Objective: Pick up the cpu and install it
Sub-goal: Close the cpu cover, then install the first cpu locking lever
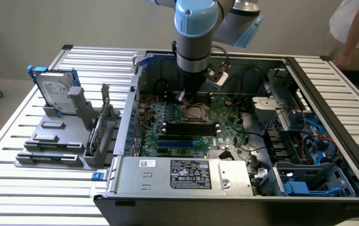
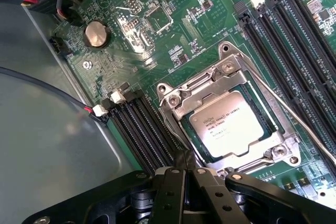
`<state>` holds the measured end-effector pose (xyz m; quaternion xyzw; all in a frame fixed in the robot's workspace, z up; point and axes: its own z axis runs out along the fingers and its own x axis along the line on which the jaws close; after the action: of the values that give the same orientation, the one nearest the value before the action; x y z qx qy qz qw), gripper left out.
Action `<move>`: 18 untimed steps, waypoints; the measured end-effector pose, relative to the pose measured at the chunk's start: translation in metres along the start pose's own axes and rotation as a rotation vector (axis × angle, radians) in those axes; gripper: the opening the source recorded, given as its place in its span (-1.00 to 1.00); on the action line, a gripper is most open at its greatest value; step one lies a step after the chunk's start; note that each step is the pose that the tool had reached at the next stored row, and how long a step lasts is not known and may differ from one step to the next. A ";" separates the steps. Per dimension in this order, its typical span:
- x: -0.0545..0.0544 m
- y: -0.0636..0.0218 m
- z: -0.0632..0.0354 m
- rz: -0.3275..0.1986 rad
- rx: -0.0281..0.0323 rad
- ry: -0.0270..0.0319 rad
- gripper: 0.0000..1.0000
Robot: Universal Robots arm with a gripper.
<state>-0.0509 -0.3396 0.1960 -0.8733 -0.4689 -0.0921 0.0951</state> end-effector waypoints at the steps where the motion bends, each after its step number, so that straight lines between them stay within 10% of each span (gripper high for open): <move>1: 0.000 0.0003 0.0000 -0.001 0.0001 -0.0001 -0.79; 18: 0.003 -0.0008 -0.0012 -0.004 0.0010 -0.0001 -0.79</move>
<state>-0.0503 -0.3374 0.1979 -0.8723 -0.4706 -0.0920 0.0953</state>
